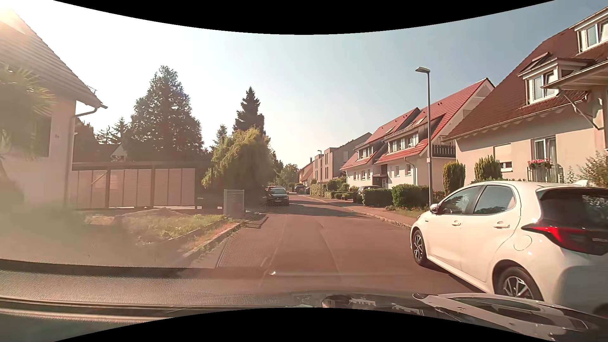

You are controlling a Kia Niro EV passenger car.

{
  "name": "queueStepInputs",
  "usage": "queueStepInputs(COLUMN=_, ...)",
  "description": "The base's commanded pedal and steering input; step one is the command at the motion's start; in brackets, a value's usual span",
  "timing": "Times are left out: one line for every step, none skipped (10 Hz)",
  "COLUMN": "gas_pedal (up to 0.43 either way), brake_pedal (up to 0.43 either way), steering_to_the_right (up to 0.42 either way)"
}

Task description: Follow the waypoints while adhering to traffic rules and regulations

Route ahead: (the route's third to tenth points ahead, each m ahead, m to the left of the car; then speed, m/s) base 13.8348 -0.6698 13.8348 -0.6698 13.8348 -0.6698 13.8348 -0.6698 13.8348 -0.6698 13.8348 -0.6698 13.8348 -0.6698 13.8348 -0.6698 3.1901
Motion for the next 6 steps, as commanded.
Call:
queueStepInputs(gas_pedal=0.028, brake_pedal=0.000, steering_to_the_right=0.002)
queueStepInputs(gas_pedal=0.028, brake_pedal=0.000, steering_to_the_right=0.007)
queueStepInputs(gas_pedal=0.028, brake_pedal=0.000, steering_to_the_right=0.008)
queueStepInputs(gas_pedal=0.028, brake_pedal=0.000, steering_to_the_right=0.009)
queueStepInputs(gas_pedal=0.028, brake_pedal=0.000, steering_to_the_right=0.013)
queueStepInputs(gas_pedal=0.028, brake_pedal=0.000, steering_to_the_right=0.020)
